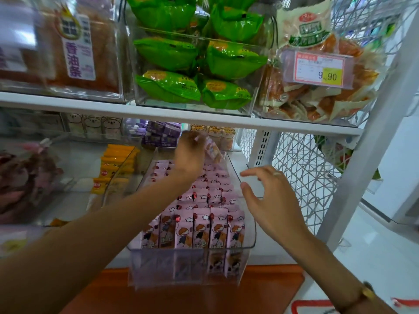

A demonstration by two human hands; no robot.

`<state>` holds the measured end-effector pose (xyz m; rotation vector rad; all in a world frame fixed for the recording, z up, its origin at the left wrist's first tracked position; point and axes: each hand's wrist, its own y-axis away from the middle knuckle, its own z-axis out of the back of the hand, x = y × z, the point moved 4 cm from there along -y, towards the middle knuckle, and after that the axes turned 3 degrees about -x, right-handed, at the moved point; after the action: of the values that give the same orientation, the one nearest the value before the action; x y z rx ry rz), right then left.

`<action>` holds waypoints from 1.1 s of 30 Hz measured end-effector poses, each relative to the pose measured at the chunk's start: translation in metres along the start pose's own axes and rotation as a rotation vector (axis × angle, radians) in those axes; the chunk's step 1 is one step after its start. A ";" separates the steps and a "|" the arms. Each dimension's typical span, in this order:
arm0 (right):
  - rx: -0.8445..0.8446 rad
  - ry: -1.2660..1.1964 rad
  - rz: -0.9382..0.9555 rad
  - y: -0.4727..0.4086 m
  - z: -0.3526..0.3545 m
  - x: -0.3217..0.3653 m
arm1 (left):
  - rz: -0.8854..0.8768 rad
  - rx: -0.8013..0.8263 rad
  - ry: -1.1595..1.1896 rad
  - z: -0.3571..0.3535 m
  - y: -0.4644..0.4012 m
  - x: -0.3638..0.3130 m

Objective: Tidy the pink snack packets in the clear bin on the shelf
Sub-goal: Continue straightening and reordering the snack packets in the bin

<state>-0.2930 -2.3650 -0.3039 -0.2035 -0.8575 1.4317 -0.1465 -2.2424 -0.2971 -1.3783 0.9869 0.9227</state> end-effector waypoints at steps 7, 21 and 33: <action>0.224 -0.480 -0.041 -0.008 -0.022 0.059 | -0.102 0.022 0.132 0.059 0.074 -0.045; 0.188 -1.020 -0.450 0.011 -0.039 0.055 | -0.254 0.262 -0.138 0.073 0.112 -0.029; 0.026 -0.822 -0.252 0.012 -0.022 0.055 | -0.249 0.344 -0.138 0.073 0.101 -0.023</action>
<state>-0.2937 -2.3049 -0.3044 0.5376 -1.4642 1.2774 -0.2481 -2.1685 -0.3124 -1.1009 0.8044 0.6193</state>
